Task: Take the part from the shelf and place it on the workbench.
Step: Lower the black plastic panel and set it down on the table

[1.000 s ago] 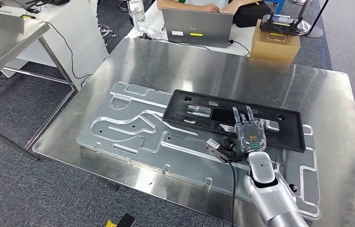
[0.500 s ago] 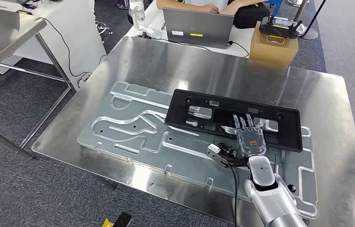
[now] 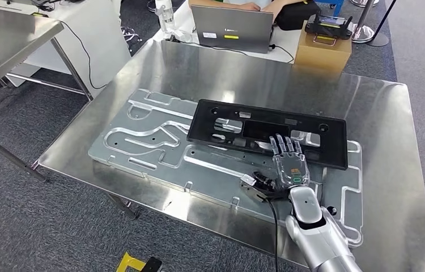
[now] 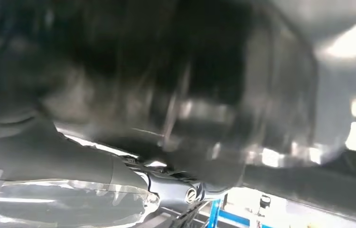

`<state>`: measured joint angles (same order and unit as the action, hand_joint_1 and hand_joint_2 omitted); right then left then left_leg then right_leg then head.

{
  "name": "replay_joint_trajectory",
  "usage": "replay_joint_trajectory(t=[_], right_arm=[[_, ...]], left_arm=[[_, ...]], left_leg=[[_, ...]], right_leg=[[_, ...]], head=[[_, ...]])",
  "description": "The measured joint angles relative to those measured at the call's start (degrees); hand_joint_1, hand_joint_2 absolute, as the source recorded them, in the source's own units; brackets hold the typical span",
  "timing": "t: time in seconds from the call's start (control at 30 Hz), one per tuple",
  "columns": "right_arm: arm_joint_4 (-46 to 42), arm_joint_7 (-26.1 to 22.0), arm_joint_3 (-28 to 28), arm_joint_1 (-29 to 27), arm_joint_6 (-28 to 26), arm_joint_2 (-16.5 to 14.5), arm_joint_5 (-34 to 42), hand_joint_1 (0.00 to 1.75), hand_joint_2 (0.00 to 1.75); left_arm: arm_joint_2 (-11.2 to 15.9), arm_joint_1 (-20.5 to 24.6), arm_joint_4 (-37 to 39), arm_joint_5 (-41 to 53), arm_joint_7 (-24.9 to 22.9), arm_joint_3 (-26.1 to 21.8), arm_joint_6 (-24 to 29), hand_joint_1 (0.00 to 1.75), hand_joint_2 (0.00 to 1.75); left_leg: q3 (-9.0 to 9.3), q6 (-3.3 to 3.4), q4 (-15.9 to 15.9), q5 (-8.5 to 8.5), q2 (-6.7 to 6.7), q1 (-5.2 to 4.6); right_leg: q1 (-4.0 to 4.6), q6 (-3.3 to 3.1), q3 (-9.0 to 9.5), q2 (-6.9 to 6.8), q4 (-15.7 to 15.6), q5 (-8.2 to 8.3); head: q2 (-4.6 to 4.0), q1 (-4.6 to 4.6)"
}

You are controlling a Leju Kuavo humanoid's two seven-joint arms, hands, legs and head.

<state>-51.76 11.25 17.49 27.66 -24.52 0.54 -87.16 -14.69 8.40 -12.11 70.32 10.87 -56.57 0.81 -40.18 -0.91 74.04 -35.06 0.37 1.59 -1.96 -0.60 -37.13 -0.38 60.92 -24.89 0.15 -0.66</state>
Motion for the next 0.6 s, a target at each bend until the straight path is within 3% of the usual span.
replay_joint_trajectory(t=[0.03, 0.07, 0.17, 0.2, 0.23, 0.3, 0.33, 0.37, 0.4, 0.47, 0.5, 0.53, 0.57, 0.6], right_arm=[[0.0, 0.0, 0.1, 0.1, 0.0, 0.0, -0.1, 0.00, 0.00], [0.0, 0.0, 0.1, 0.2, 0.0, -0.1, -0.2, 0.00, 0.00], [-0.1, -0.3, 0.2, 0.8, 0.0, -0.3, -0.6, 0.00, 0.00], [-0.2, -0.3, 0.3, 0.9, 0.1, -0.4, -0.7, 0.00, 0.00], [-0.3, -0.4, 0.5, 0.9, 0.2, -0.5, -0.8, 0.00, 0.00], [-0.9, -0.5, 0.9, 0.8, 0.3, -0.6, -1.0, 0.00, 0.00], [-1.3, -0.6, 1.2, 0.9, 0.4, -0.7, -1.2, 0.00, 0.00], [-1.9, -0.6, 1.4, 0.9, 0.5, -0.7, -1.3, 0.00, 0.00], [-2.6, -0.7, 1.7, 0.9, 0.7, -0.7, -1.3, 0.00, 0.00], [-4.0, -0.8, 2.2, 0.9, 1.0, -0.7, -1.4, 0.00, 0.00], [-4.6, -0.9, 2.6, 0.9, 1.2, -0.7, -1.4, 0.00, 0.00], [-5.2, -1.0, 3.0, 0.9, 1.4, -0.7, -1.4, 0.00, 0.00], [-5.9, -1.0, 3.4, 0.9, 1.6, -0.7, -1.4, 0.00, 0.00], [-6.5, -1.0, 3.7, 0.8, 1.7, -0.7, -1.5, 0.00, 0.00]], left_arm=[[0.0, 0.0, 0.0, 0.0, -0.1, 0.0, 0.0, 0.00, 0.00], [0.0, 0.0, 0.0, 0.0, -0.1, 0.0, 0.0, 0.00, 0.00], [0.0, 0.3, 0.0, 0.0, -0.1, 0.0, 0.1, 0.00, 0.00], [0.0, 0.4, 0.0, 0.1, -0.1, 0.0, 0.1, 0.00, 0.00], [0.0, 0.5, 0.0, 0.1, -0.1, 0.0, 0.1, 0.00, 0.00], [0.0, 0.5, 0.0, 0.1, -0.1, 0.0, 0.1, 0.00, 0.00], [0.0, 0.5, 0.0, 0.1, -0.2, 0.0, 0.1, 0.00, 0.00], [0.0, 0.4, 0.0, 0.1, -0.2, 0.0, 0.1, 0.00, 0.00], [0.0, 0.5, 0.0, 0.1, -0.2, 0.0, 0.1, 0.00, 0.00], [0.0, 0.5, 0.0, 0.1, -0.2, 0.0, 0.1, 0.00, 0.00], [0.0, 0.5, 0.0, 0.2, -0.2, 0.0, 0.1, 0.00, 0.00], [0.0, 0.4, 0.0, 0.3, -0.2, 0.0, 0.1, 0.00, 0.00], [0.0, 0.4, 0.0, 0.3, -0.2, 0.0, 0.1, 0.00, 0.00], [0.0, 0.4, 0.0, 0.4, -0.2, 0.0, 0.1, 0.00, 0.00]], left_leg=[[0.50, 0.12, 0.9, -0.54, 0.00, -0.01], [2.24, 0.35, -0.5, -0.09, 0.00, -0.05], [10.73, 1.34, -12.5, 2.60, 0.03, -0.47], [12.16, 1.56, -15.0, 3.10, 0.02, -0.72], [12.47, 1.70, -16.1, 3.38, -0.01, -0.97], [11.78, 2.19, -16.3, 4.85, -0.09, -1.16], [11.47, 2.53, -16.7, 5.79, -0.04, -1.12], [11.02, 3.01, -17.2, 6.82, 0.05, -1.06], [10.38, 3.42, -17.6, 7.83, 0.14, -0.99], [8.56, 4.03, -17.6, 9.40, 0.22, -1.27], [7.55, 4.11, -17.5, 10.10, 0.23, -1.44], [6.52, 4.16, -17.4, 10.78, 0.23, -1.62], [5.52, 4.17, -17.3, 11.41, 0.23, -1.79], [4.62, 4.12, -17.1, 11.97, 0.21, -1.93]], right_leg=[[0.11, 0.02, -0.69, -0.04, 0.0, 0.54], [0.20, 0.10, -1.34, -0.04, 0.0, 1.09], [0.27, 0.72, -2.77, -0.02, -0.1, 2.82], [0.23, 1.12, -2.95, -0.05, -0.3, 3.40], [0.17, 1.56, -2.98, -0.09, -0.6, 4.00], [0.03, 2.52, -2.92, -0.17, -1.7, 5.33], [-0.02, 2.84, -3.07, -0.12, -1.8, 5.21], [-0.01, 3.03, -3.44, -0.05, -1.2, 3.87], [0.02, 3.10, -4.09, 0.04, 0.7, 1.34], [0.17, 3.09, -5.70, 0.18, 7.7, -5.11], [0.26, 3.12, -6.19, 0.21, 11.4, -7.01], [0.36, 3.10, -6.03, 0.23, 13.8, -7.50], [0.47, 2.99, -5.00, 0.24, 14.5, -6.77], [0.61, 2.74, -2.99, 0.24, 13.1, -5.45]], head=[[0.00, 0.00], [0.00, 0.00], [0.00, -0.01], [0.00, 0.00], [0.00, 0.00], [0.00, 0.01], [0.00, 0.00], [0.00, -0.01], [0.00, -0.03], [0.00, -0.07], [0.00, -0.08], [0.00, -0.08], [0.00, -0.08], [0.00, -0.08]])
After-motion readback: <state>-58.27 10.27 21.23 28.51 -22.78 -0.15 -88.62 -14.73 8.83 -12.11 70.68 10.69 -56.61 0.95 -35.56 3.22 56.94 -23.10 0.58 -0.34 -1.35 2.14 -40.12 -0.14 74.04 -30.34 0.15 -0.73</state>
